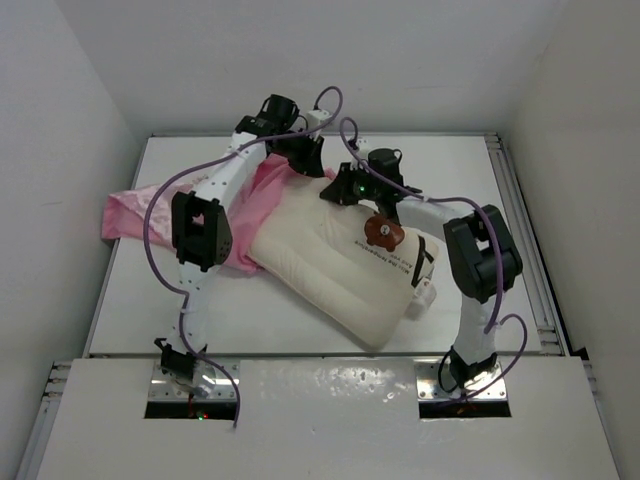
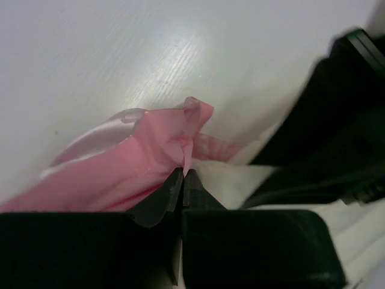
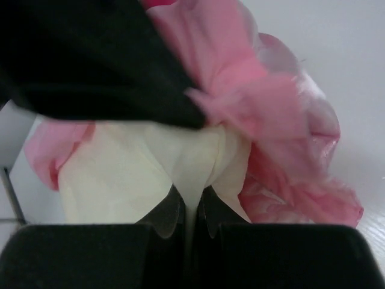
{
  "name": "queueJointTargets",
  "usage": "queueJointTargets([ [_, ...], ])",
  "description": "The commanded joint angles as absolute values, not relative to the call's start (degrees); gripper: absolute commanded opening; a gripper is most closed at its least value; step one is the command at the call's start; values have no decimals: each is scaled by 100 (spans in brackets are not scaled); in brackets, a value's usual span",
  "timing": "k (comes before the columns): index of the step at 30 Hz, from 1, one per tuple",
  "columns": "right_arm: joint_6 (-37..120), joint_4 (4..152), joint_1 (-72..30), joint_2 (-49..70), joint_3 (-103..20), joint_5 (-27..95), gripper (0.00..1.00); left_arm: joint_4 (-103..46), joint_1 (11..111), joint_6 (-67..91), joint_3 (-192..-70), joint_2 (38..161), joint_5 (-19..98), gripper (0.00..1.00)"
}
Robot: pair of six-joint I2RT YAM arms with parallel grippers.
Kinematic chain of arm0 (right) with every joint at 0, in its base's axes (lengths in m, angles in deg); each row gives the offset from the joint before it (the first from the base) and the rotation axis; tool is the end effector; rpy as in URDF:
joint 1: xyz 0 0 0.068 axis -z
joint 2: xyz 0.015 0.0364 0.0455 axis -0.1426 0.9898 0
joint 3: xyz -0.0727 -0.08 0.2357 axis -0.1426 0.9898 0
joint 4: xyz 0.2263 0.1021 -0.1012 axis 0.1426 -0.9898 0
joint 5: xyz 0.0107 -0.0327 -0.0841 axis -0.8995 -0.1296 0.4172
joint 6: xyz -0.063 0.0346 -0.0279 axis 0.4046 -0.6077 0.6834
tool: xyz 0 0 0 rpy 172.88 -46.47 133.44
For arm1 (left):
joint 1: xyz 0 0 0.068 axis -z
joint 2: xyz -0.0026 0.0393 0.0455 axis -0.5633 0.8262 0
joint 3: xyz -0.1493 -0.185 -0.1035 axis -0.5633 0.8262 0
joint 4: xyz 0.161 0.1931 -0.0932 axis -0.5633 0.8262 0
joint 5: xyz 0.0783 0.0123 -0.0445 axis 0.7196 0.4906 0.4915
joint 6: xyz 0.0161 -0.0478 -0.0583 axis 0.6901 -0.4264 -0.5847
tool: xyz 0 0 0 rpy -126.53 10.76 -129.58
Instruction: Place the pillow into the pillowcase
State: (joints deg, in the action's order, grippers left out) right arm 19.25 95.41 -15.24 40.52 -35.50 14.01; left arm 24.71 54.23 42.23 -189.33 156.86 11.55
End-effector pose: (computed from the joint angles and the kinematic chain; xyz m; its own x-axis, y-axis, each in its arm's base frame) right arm 0.4093 0.2101 0.1707 -0.6882 0.1740 -0.7043 -0.4591 0.6473 0.6085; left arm 0.4750 -0.2135 0.2482 -0.5198 0.4570 -0.7218 0.8149 0.5189 -0.2583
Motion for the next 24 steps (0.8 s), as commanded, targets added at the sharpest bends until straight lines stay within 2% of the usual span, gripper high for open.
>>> queueJointTargets([
  [1, 1029, 10868, -1351, 4091, -4002, 2601, 0, 2803, 5546, 4691, -19216, 15182, -130, 0],
  [4, 650, 11061, -1246, 4469, -4204, 3103, 0, 2919, 5608, 4921, -19173, 15137, 9, 0],
  [5, 685, 11115, -1237, 4565, -4292, 3069, 10, 2675, 5608, 4764, -19076, 15129, 97, 0],
  [6, 737, 11098, -1237, 4697, -4363, 3025, 29, 2533, 5582, 4650, -18858, 15111, 394, 0],
  [7, 807, 10932, -1219, 4716, -4503, 2833, 53, 2357, 5547, 4501, -18760, 15102, 597, 14],
  [8, 1025, 10800, -1210, 4690, -4522, 2736, 72, 2147, 5503, 4230, -18698, 15102, 764, 26],
  [9, 1202, 10703, -1202, 4542, -4487, 2665, 98, 2127, 5424, 4166, -18697, 15111, 983, 38],
  [10, 1404, 10467, -1175, 4427, -4304, 2560, 99, 2145, 5371, 4157, -18723, 15093, 1029, 57],
  [13, 2281, 9914, -939, 3856, -3847, 2463, 99, 2267, 5161, 4305, -18750, 14909, 1851, 74],
  [14, 2459, 9694, -868, 3724, -3784, 2410, 99, 2294, 5160, 4367, -18750, 14865, 1856, 76],
  [17, 3107, 8754, -780, 3223, -3626, 2200, 99, 2574, 5169, 4753, -18497, 14794, 3388, 78],
  [18, 3302, 8299, -771, 3030, -3582, 2155, 98, 2645, 5195, 4859, -18408, 14803, 3585, 78],
  [19, 3582, 8068, -806, 2924, -3581, 2102, 92, 2715, 5204, 4947, -18277, 14795, 3726, 78],
  [20, 3646, 7857, -841, 2853, -3573, 2058, 81, 2716, 5221, 4956, -18006, 14803, 3815, 78],
  [21, 3629, 7385, -833, 2766, -3503, 2084, 43, 2690, 5221, 4930, -17899, 14777, 3842, 78],
  [22, 3412, 7241, -772, 2547, -3424, 2145, 21, 2620, 5239, 4921, -17802, 14786, 3868, 78],
  [23, 3175, 7144, -727, 2397, -3293, 2355, 13, 2558, 5256, 4912, -17662, 14786, 3929, 78],
  [24, 2676, 7186, -562, 2222, -2856, 2435, 28, 2427, 5265, 4869, -17625, 14786, 3965, 78],
])
